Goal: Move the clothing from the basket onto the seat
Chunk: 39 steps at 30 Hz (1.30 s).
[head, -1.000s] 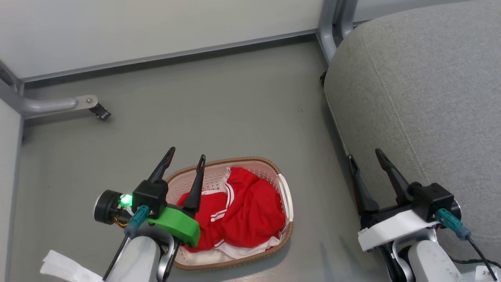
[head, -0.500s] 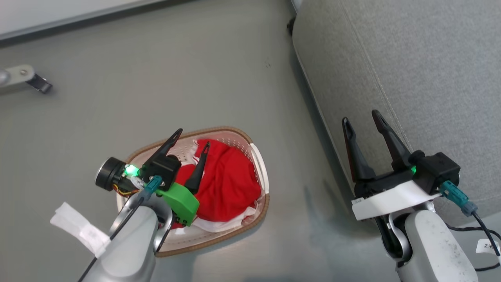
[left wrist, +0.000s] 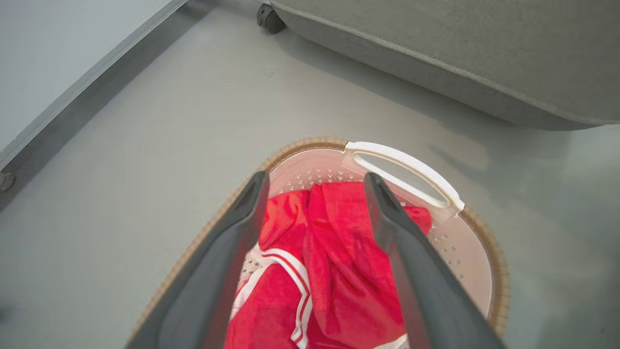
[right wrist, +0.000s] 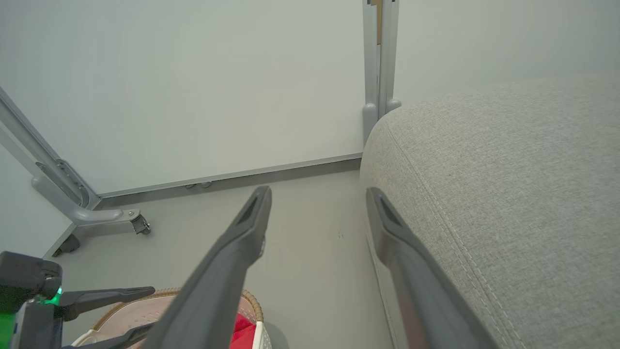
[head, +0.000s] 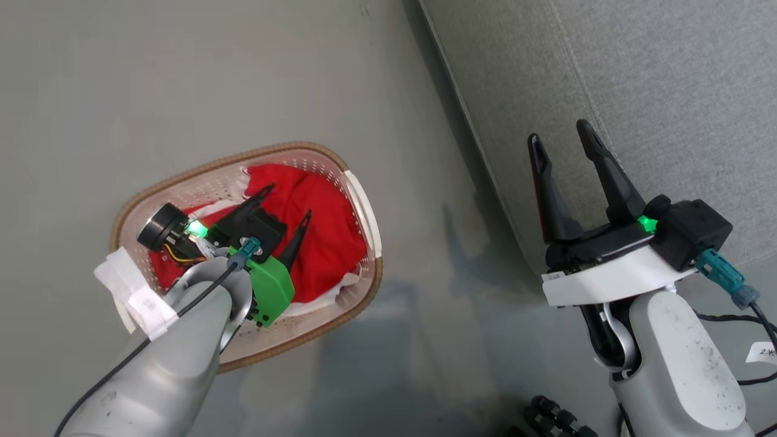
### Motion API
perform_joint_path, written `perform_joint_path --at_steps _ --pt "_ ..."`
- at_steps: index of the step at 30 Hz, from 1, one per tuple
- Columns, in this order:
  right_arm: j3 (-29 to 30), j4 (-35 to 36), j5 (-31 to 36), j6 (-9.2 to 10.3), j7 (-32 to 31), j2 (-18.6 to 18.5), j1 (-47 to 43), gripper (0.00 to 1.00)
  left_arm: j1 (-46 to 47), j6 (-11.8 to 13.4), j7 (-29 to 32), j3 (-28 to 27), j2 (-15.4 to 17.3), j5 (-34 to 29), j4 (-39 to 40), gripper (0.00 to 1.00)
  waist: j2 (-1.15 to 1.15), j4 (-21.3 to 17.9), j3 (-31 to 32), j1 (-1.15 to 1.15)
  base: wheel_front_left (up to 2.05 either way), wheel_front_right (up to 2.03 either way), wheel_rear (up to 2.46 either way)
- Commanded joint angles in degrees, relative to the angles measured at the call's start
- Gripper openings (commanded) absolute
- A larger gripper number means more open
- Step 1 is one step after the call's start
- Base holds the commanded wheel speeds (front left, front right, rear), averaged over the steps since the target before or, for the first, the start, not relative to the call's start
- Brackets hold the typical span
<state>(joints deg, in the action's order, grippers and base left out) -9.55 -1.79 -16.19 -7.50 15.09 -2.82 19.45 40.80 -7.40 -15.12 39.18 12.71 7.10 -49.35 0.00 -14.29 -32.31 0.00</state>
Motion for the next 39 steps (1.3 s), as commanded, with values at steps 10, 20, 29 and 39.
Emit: perform_joint_path --at_steps 10,20,29,39 --pt "-0.1 3.2 0.7 0.02 0.1 -0.1 2.9 1.0 9.3 -0.1 0.3 8.7 1.2 3.9 -11.0 1.0 0.0 -3.2 -11.6 0.0 0.0 0.0 0.0" --pt "0.1 5.7 1.0 0.02 0.1 -0.1 4.1 1.0 15.5 -0.1 2.8 16.5 1.9 7.5 -18.6 1.0 0.0 -3.0 -17.2 0.0 0.0 0.0 0.0" --pt "0.4 7.5 1.5 0.02 0.1 -0.1 5.0 1.0 20.4 -0.1 5.9 21.4 2.9 10.6 -21.4 1.0 0.0 -2.6 -21.5 0.0 0.0 0.0 0.0" --pt "0.7 8.8 1.9 0.02 0.1 -0.1 4.7 1.0 22.6 -0.1 9.2 23.8 1.9 16.1 -22.3 0.95 0.0 -1.8 -24.0 0.0 0.0 0.0 0.0"
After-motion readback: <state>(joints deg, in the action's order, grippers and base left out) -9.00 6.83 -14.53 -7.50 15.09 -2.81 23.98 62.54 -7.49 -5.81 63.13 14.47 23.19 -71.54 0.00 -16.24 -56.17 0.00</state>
